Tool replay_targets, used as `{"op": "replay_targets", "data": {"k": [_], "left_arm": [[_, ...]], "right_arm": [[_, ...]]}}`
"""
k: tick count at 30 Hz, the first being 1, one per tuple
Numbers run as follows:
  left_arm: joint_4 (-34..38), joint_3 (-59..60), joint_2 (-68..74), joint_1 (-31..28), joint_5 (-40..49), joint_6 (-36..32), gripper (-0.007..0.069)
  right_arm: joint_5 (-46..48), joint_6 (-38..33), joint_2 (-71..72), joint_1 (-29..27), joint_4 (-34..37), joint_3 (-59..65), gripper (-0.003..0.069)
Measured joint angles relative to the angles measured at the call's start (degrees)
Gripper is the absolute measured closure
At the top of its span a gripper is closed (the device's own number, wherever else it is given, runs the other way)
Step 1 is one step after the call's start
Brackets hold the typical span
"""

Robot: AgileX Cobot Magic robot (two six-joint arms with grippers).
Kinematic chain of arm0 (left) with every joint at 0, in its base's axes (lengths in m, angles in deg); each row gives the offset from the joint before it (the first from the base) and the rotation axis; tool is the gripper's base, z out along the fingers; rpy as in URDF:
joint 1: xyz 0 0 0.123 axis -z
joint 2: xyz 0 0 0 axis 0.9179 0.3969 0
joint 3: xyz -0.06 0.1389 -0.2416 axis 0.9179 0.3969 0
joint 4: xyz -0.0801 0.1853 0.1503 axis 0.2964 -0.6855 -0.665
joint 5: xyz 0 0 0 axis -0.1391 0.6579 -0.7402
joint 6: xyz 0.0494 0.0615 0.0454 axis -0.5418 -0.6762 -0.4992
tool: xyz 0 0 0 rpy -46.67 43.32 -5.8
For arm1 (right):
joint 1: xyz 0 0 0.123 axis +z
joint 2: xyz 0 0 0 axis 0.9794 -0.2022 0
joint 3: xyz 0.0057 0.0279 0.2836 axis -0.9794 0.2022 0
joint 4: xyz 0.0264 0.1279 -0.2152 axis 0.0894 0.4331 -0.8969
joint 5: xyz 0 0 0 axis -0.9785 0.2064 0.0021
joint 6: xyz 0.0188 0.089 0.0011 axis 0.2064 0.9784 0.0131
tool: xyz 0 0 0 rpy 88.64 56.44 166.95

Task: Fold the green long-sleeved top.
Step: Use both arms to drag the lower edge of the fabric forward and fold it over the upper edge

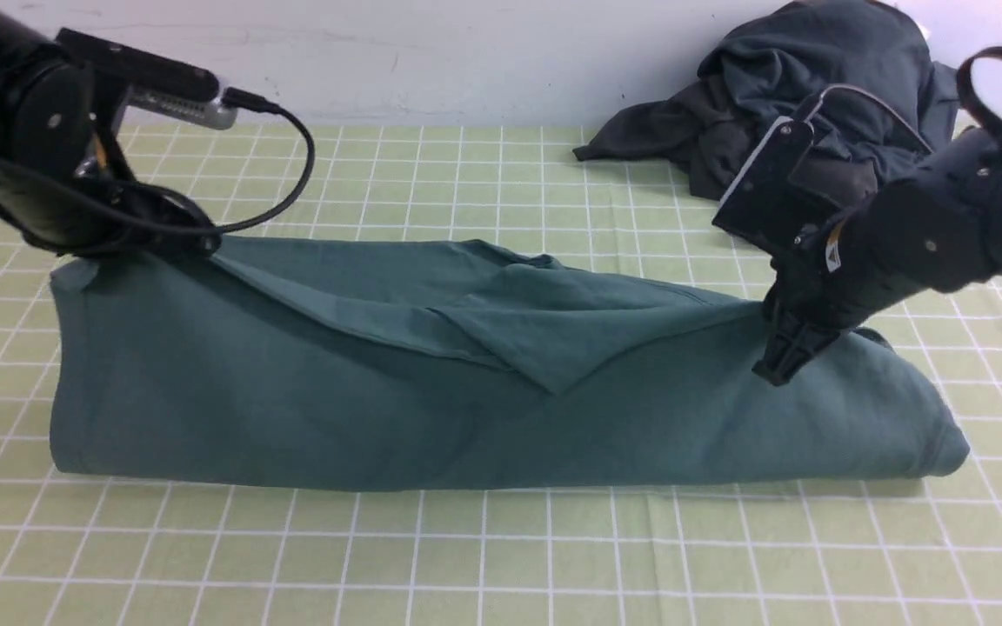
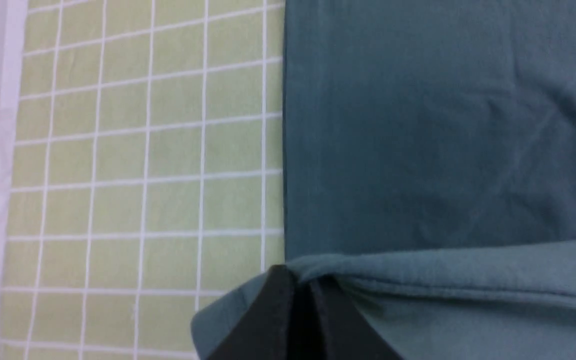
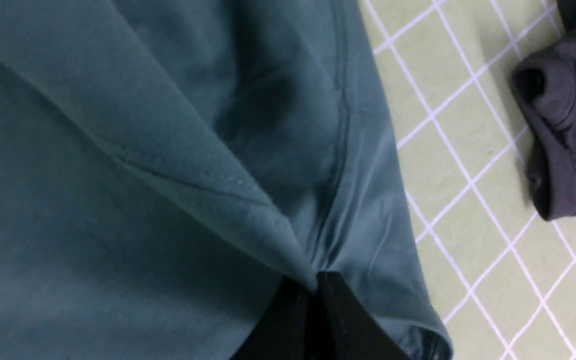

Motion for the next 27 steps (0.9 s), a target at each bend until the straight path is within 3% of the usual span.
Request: {"op": "replay_targets", "data": {"k": [7,17,19,25,27], "left_arm": [[-4.2,-7.8,11.1,0.0,-3.9,0.1,0.0625],[-8.4,-14.5,21.1,-1.9,-13.3,5.1,0.06],[-8.6,-14.8,22.5,-2.3,-15.3,5.4,0.0566],[-9.0,-15.1,26.2,-3.8,-19.6,13.6,0.0326],[-9.0,-15.2,26.3,-4.2,-18.3,16.2,0.0279]], "right_arm": [[3.1,5.6,-6.5,-2.8,0.1,-7.2,0.0661],[-0.5,8.4,-12.4,-4.2,-0.1,-12.8,0.0651],[-0.5,10.2,-13.7,-4.5,-0.1,-14.2,0.0632],[0.7,14.7,-16.5,-4.9,-0.2,-18.7,0.0481],[2.7,14.8,-16.4,-4.8,-0.2,-20.8,0.0447]]}}
